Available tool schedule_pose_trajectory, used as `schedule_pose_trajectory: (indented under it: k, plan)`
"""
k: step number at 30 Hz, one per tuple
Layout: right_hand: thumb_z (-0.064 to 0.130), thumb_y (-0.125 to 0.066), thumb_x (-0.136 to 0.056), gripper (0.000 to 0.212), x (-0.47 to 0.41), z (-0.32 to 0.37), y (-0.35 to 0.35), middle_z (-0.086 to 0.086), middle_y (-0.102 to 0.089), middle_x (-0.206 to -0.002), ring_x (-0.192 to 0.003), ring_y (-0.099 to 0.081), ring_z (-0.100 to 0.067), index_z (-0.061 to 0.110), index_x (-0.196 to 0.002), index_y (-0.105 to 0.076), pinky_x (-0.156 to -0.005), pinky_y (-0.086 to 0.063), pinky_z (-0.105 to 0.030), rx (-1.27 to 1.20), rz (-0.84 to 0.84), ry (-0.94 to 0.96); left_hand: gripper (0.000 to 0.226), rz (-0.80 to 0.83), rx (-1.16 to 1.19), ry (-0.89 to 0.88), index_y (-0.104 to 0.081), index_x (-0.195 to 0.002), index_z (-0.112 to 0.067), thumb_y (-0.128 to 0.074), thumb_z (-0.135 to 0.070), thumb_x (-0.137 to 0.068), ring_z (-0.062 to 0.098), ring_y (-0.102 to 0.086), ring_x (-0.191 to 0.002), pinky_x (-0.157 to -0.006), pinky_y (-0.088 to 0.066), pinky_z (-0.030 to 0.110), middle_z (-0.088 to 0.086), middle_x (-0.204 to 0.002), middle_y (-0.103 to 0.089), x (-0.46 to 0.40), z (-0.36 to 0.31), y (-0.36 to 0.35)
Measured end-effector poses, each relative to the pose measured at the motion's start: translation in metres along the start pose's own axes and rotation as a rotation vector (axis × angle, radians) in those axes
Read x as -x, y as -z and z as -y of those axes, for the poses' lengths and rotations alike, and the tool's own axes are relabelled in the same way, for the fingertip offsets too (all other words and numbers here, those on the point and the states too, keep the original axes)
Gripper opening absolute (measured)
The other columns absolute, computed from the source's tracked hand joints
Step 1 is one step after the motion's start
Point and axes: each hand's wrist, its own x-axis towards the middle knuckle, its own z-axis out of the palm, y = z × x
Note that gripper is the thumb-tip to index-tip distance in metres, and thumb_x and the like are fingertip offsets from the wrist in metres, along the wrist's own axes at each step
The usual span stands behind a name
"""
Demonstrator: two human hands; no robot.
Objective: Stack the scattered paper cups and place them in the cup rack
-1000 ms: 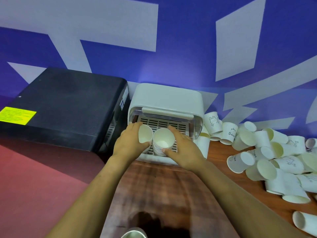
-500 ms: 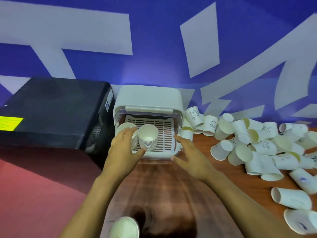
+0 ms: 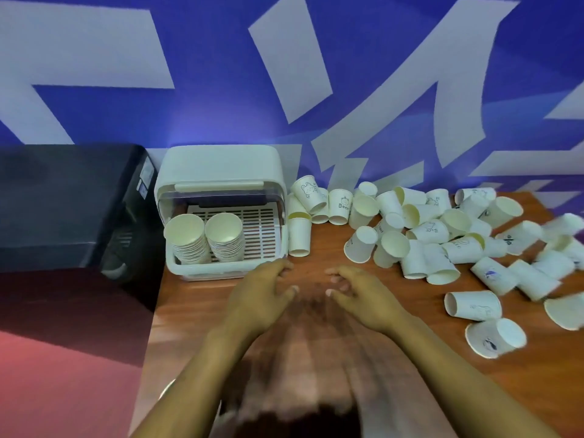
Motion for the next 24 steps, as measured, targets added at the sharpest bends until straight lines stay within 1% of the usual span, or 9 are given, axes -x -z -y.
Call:
schedule_pose_trajectory:
  k: [5,8,12,17,19,21,23,24]
  plan:
    - [0.034,-0.063,-0.087,0.036,0.022,-0.046,0.022,0.010,-0.061,-0.112,-0.097,-0.058,-0.002,0.030,-0.122,-0.057,-0.088,-0.049,-0.028,-0.038,-0.027,-0.045,0.037,0.068,-0.058,-0.011,-0.057,-0.121,-0.025,-0.065,-0.030,-0.085,0.008,-0.055,-0.107,-0.091,-0.042,0.022,-0.006,-0.118,-0.060,-0.004,-0.024,-0.040]
    - [0.032,-0.063,-0.087,0.036,0.034,-0.081,0.045,0.009,-0.061,-0.112,-0.099,-0.058,-0.002,0.028,-0.122,-0.057,-0.091,-0.049,-0.029,-0.053,-0.024,-0.068,0.039,0.088,-0.082,0.003,-0.058,-0.122,-0.023,-0.067,-0.029,-0.084,0.011,-0.057,-0.107,-0.092,-0.043,0.023,-0.003,-0.120,-0.061,-0.014,-0.047,-0.068]
    - [0.033,-0.063,-0.087,0.036,0.053,-0.137,0.082,0.011,-0.060,-0.110,-0.098,-0.058,-0.001,0.030,-0.122,-0.056,-0.090,-0.048,-0.027,-0.066,-0.014,-0.093,0.040,0.134,-0.087,0.031,-0.056,-0.124,-0.025,-0.065,-0.031,-0.085,0.011,-0.055,-0.108,-0.090,-0.042,0.021,-0.004,-0.121,-0.058,-0.023,-0.095,-0.119]
    - [0.027,-0.063,-0.087,0.031,0.070,-0.211,0.136,0.011,-0.060,-0.105,-0.093,-0.060,-0.002,0.032,-0.117,-0.058,-0.085,-0.049,-0.026,-0.090,-0.044,-0.109,0.038,0.223,-0.110,0.047,-0.053,-0.123,-0.026,-0.061,-0.035,-0.086,0.015,-0.054,-0.112,-0.093,-0.043,0.027,-0.005,-0.122,-0.059,-0.036,-0.147,-0.194]
    - [0.024,-0.062,-0.088,0.031,0.077,-0.238,0.152,0.010,-0.061,-0.106,-0.093,-0.060,-0.005,0.030,-0.118,-0.058,-0.083,-0.047,-0.025,-0.070,-0.042,-0.119,0.040,0.231,-0.072,0.042,-0.053,-0.124,-0.027,-0.062,-0.032,-0.085,0.012,-0.054,-0.111,-0.092,-0.041,0.024,-0.010,-0.121,-0.059,-0.039,-0.163,-0.222]
    - [0.022,-0.061,-0.088,0.029,0.082,-0.265,0.165,0.004,-0.063,-0.107,-0.093,-0.059,-0.011,0.022,-0.117,-0.058,-0.083,-0.048,-0.029,-0.017,-0.021,-0.138,0.043,0.235,-0.046,0.029,-0.053,-0.125,-0.028,-0.065,-0.029,-0.084,0.007,-0.051,-0.112,-0.093,-0.039,0.022,-0.014,-0.119,-0.055,-0.041,-0.179,-0.247]
    - [0.020,-0.060,-0.088,0.029,0.085,-0.287,0.175,-0.005,-0.064,-0.108,-0.094,-0.059,-0.019,0.012,-0.116,-0.059,-0.085,-0.049,-0.037,0.039,-0.003,-0.169,0.048,0.267,-0.071,0.033,-0.050,-0.129,-0.027,-0.064,-0.032,-0.084,0.012,-0.048,-0.118,-0.100,-0.039,0.028,-0.008,-0.126,-0.052,-0.045,-0.193,-0.271]
    - [0.019,-0.060,-0.088,0.031,0.086,-0.297,0.178,-0.007,-0.063,-0.111,-0.094,-0.058,-0.019,0.010,-0.117,-0.058,-0.085,-0.048,-0.036,0.050,0.010,-0.180,0.051,0.283,-0.083,0.042,-0.048,-0.131,-0.027,-0.064,-0.034,-0.083,0.014,-0.047,-0.121,-0.102,-0.038,0.032,-0.005,-0.129,-0.051,-0.047,-0.201,-0.282]
